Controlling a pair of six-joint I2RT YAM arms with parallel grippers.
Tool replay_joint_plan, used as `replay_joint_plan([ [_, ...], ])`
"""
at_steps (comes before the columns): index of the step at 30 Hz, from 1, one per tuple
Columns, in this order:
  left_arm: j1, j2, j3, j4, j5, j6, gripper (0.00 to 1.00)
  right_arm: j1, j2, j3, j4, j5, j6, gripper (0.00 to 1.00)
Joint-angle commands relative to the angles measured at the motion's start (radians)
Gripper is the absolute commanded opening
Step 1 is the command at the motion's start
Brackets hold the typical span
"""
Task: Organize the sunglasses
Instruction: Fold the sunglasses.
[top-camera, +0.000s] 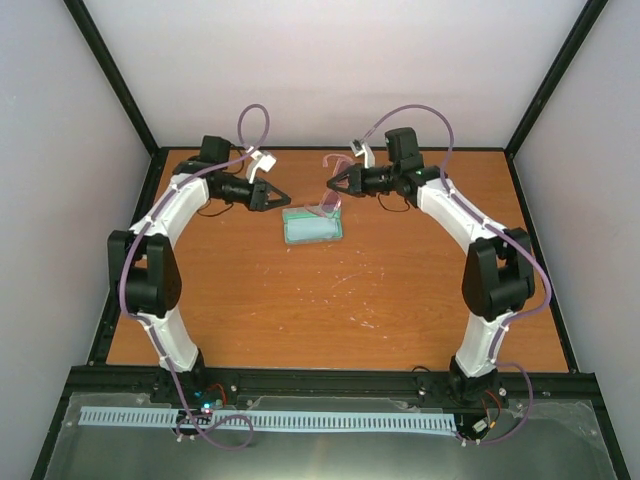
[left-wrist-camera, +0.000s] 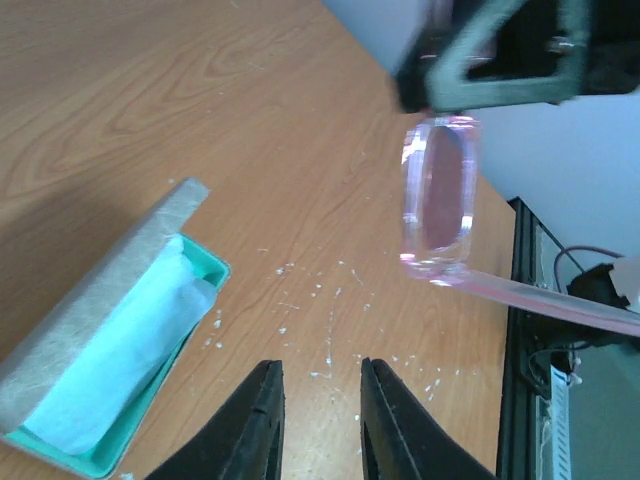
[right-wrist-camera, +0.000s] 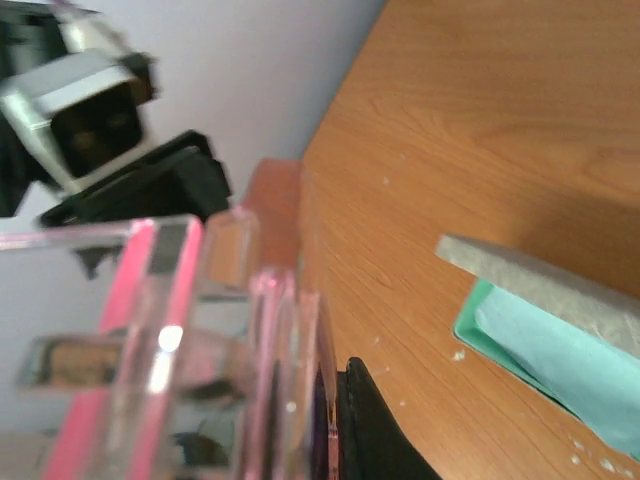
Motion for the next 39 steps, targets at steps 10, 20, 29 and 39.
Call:
replay_joint_plan([
  [10,-0.128,-0.036,-0.043,0.062,0.173,0.137,0.19,0.0,0.144,0.23,-0.391,0.052,-0.016,0.03],
  [20,-0.129,-0.021,-0.07,0.155,0.162,0.075,0.22,0.016,0.189,0.291,-0.426,0.009,-0.008,0.03],
  [29,-0.1,-0.06,-0.146,0.13,0.102,0.103,0.12,-0.013,0.216,0.315,-0.383,0.08,0.06,0.03],
  [39,-0.1,-0.124,-0.219,0.211,0.123,0.034,0.12,-0.004,0.266,0.38,-0.369,0.05,0.089,0.03],
])
